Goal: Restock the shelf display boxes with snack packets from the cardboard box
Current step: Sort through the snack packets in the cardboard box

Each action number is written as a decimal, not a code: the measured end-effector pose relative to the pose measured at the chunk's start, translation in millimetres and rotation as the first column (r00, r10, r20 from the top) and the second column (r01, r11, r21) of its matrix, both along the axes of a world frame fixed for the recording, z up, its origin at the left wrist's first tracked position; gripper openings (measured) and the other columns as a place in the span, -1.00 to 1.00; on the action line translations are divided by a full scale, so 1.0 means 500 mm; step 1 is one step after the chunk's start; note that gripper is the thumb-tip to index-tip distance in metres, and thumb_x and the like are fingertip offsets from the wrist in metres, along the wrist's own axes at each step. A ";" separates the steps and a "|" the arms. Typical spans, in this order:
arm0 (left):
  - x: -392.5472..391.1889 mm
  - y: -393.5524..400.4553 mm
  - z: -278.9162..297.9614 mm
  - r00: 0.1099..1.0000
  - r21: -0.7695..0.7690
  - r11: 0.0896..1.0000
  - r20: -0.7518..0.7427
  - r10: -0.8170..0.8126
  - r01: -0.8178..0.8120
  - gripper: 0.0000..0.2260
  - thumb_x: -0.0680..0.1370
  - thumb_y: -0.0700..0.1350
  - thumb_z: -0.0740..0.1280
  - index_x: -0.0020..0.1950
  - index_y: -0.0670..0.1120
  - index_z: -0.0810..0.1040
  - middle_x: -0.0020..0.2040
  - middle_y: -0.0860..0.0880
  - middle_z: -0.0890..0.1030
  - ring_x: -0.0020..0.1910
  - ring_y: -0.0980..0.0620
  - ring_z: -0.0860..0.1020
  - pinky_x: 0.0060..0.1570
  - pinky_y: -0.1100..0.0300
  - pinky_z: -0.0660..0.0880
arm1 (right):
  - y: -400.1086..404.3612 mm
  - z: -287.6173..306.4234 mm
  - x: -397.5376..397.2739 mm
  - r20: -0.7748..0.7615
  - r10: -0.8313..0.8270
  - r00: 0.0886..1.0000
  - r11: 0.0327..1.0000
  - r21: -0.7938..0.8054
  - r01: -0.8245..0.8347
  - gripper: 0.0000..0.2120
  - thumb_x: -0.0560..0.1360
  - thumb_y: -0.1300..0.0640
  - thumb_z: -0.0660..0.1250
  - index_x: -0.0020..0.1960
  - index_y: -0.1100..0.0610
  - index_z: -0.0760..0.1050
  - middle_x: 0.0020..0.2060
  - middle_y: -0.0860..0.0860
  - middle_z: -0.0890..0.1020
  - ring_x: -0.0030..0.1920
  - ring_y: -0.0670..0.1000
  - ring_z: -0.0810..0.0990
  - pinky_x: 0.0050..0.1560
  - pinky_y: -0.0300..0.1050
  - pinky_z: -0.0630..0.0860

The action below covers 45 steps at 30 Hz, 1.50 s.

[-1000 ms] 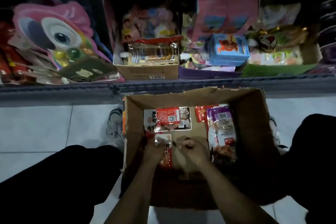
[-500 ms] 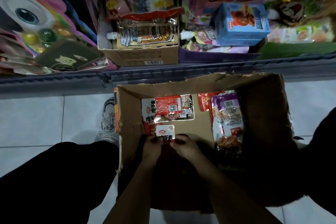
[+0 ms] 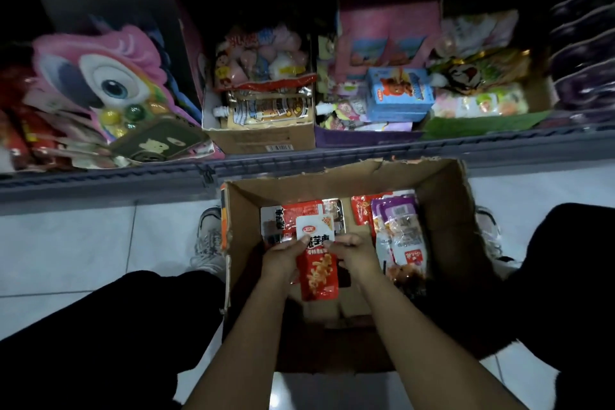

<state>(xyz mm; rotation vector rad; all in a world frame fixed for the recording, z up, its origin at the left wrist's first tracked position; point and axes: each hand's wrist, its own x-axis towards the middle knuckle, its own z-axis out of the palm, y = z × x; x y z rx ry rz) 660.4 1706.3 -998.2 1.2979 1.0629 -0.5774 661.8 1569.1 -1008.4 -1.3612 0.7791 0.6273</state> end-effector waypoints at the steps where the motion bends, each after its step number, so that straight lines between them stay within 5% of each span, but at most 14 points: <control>1: 0.007 -0.006 0.024 1.000 -0.021 1.000 0.027 -0.010 0.011 -0.81 0.48 -0.12 0.42 0.05 -0.16 0.59 -0.05 -0.14 0.64 -0.15 -0.06 0.58 -0.17 0.17 0.50 | -0.004 0.017 0.006 0.028 -0.015 0.999 1.000 -0.005 0.015 -0.85 0.39 0.28 0.46 -0.16 0.20 0.48 -0.23 0.05 0.59 -0.25 -0.05 0.55 -0.23 -0.25 0.49; 5: 0.032 -0.023 0.117 0.987 -0.098 0.994 0.153 -0.040 0.056 -0.80 0.50 -0.15 0.39 0.08 -0.21 0.58 -0.15 -0.12 0.65 -0.24 0.00 0.60 -0.34 0.26 0.52 | -0.020 0.108 0.025 0.140 -0.066 0.988 0.998 0.026 0.063 -0.80 0.32 0.27 0.52 -0.25 0.15 0.49 -0.26 0.14 0.62 -0.18 0.14 0.59 0.07 0.14 0.53; 10: 0.062 -0.031 0.252 0.944 -0.082 0.985 0.306 -0.121 0.153 -0.78 0.45 -0.11 0.44 0.04 -0.17 0.60 -0.22 -0.08 0.69 -0.30 0.03 0.64 -0.15 0.15 0.56 | -0.050 0.272 0.047 0.330 -0.034 0.943 0.999 0.021 0.029 -0.86 0.40 0.29 0.45 -0.15 0.24 0.48 -0.30 0.10 0.59 -0.39 -0.05 0.55 -0.40 -0.32 0.47; 20: 0.098 -0.033 0.566 0.733 0.146 0.953 0.612 -0.296 0.264 -0.79 0.44 -0.11 0.45 0.01 -0.19 0.62 -0.15 -0.13 0.70 -0.18 -0.04 0.66 -0.08 0.13 0.57 | -0.072 0.551 0.069 0.607 0.022 0.794 0.999 0.007 -0.033 -0.91 0.43 0.16 0.43 -0.11 0.14 0.57 -0.21 0.04 0.69 -0.22 0.00 0.64 -0.15 -0.13 0.51; 27: 0.103 -0.016 0.686 0.593 0.192 0.960 0.756 -0.277 0.203 -0.84 0.46 -0.08 0.43 -0.09 -0.16 0.64 -0.19 -0.09 0.70 -0.23 0.01 0.66 -0.22 0.20 0.54 | -0.062 0.686 0.104 0.721 0.092 0.687 0.994 -0.022 -0.110 -0.92 0.42 0.18 0.44 -0.13 0.17 0.57 -0.23 0.09 0.70 -0.25 0.04 0.65 -0.20 -0.11 0.55; 33: 0.126 -0.010 0.751 0.531 0.184 0.979 0.824 -0.200 0.084 -0.87 0.48 -0.07 0.41 -0.19 -0.12 0.62 -0.32 -0.05 0.68 -0.43 0.10 0.62 -0.56 0.34 0.42 | -0.041 0.774 0.150 0.744 0.161 0.649 0.986 -0.095 -0.136 -0.92 0.42 0.17 0.43 -0.16 0.15 0.54 -0.30 0.04 0.68 -0.33 -0.04 0.63 -0.33 -0.18 0.52; 37: 0.151 0.004 0.774 0.484 0.181 0.983 0.858 -0.173 0.031 -0.85 0.48 -0.04 0.41 -0.15 -0.13 0.62 -0.27 -0.06 0.69 -0.31 0.02 0.66 -0.43 0.23 0.53 | -0.023 0.810 0.194 0.754 0.230 0.615 0.973 -0.154 -0.174 -0.92 0.43 0.17 0.43 -0.16 0.15 0.54 -0.32 0.00 0.68 -0.30 -0.04 0.61 -0.16 -0.10 0.50; 41: 0.180 0.023 0.786 0.400 0.161 0.987 0.905 -0.144 -0.009 -0.88 0.50 -0.08 0.39 -0.16 -0.12 0.61 -0.28 0.02 0.68 -0.32 0.15 0.64 -0.40 0.34 0.50 | -0.003 0.849 0.230 0.775 0.318 0.547 0.947 -0.236 -0.216 -0.88 0.44 0.12 0.41 -0.13 0.17 0.57 -0.24 0.05 0.67 -0.26 -0.03 0.60 -0.18 -0.16 0.50; 45: 0.223 0.044 0.780 0.224 0.410 0.899 0.901 -0.372 -0.156 -0.91 0.55 -0.05 0.32 0.02 0.04 0.58 -0.03 0.17 0.61 -0.06 0.28 0.56 -0.12 0.47 0.45 | 0.014 0.904 0.276 0.825 0.321 0.465 0.945 -0.314 -0.095 -0.90 0.47 0.15 0.37 -0.15 0.18 0.54 -0.28 -0.01 0.63 -0.31 -0.11 0.59 -0.36 -0.33 0.48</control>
